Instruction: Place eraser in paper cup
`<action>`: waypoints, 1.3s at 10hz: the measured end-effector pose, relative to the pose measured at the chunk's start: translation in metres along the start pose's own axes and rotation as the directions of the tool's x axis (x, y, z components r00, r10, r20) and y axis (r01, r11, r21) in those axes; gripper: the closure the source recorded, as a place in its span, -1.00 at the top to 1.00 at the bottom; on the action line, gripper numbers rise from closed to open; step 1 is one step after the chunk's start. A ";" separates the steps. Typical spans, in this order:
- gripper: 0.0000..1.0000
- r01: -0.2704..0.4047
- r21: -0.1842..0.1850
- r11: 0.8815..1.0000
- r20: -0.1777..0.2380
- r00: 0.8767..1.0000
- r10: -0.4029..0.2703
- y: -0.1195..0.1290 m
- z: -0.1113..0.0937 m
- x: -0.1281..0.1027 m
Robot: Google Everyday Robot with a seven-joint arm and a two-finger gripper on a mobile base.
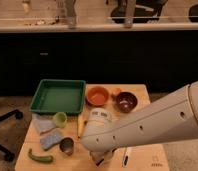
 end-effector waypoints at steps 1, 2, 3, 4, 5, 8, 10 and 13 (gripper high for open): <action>-1.00 0.000 0.000 1.000 0.003 1.000 0.000 0.000 0.001 0.001; -1.00 0.000 -0.002 1.000 0.007 1.000 0.000 -0.001 0.002 0.001; -1.00 0.000 -0.004 1.000 0.009 1.000 0.000 -0.001 0.004 0.002; -1.00 0.001 -0.006 1.000 0.013 1.000 -0.001 0.000 0.005 0.002; -1.00 0.002 -0.007 1.000 0.015 1.000 -0.002 -0.001 0.006 0.003; -0.92 0.003 -0.012 1.000 0.017 1.000 -0.003 0.000 0.007 0.003; -0.53 0.003 -0.013 1.000 0.017 1.000 -0.003 0.000 0.007 0.003; 0.03 0.002 -0.013 1.000 0.017 1.000 -0.002 0.000 0.007 0.004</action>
